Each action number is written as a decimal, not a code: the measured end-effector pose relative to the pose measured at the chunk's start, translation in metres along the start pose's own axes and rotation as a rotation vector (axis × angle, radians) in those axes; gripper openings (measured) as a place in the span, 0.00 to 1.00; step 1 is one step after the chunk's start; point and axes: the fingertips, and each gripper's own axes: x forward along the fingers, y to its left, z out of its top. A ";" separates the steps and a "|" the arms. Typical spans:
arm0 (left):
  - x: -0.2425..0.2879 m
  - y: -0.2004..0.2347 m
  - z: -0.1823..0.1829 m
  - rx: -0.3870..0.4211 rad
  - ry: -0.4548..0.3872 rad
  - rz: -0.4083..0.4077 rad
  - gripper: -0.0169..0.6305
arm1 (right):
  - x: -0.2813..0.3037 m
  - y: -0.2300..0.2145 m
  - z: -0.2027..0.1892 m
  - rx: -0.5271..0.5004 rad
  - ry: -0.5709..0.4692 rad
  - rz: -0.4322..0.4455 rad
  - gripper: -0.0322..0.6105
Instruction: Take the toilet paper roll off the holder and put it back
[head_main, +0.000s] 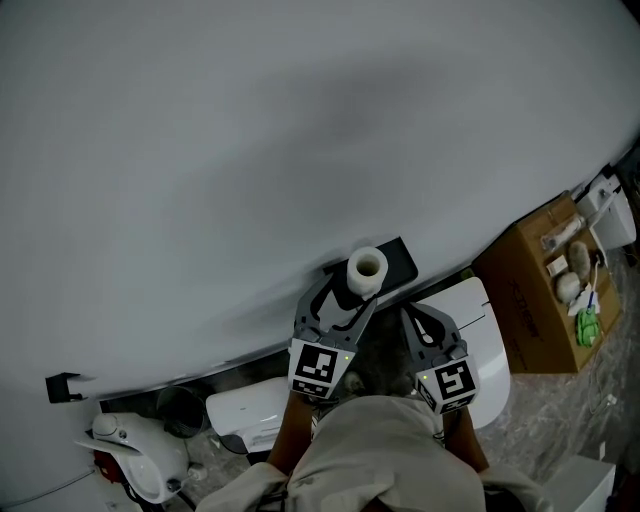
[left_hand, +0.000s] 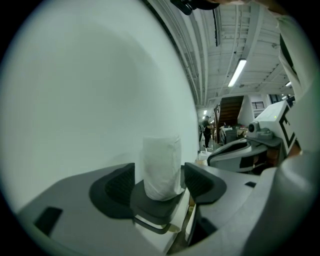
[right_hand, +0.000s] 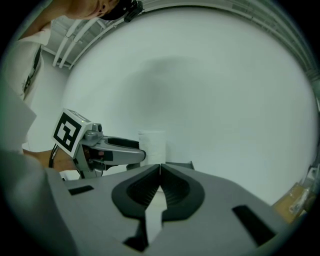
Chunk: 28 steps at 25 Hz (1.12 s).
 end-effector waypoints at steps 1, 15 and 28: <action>0.002 0.000 0.000 0.000 0.001 -0.007 0.50 | 0.000 -0.001 -0.001 0.003 0.002 -0.006 0.05; 0.028 -0.004 0.001 0.022 0.017 -0.088 0.52 | 0.006 -0.012 0.000 0.014 0.008 -0.063 0.05; 0.039 -0.005 0.002 0.054 0.037 -0.059 0.52 | -0.003 -0.024 -0.006 0.031 0.006 -0.082 0.05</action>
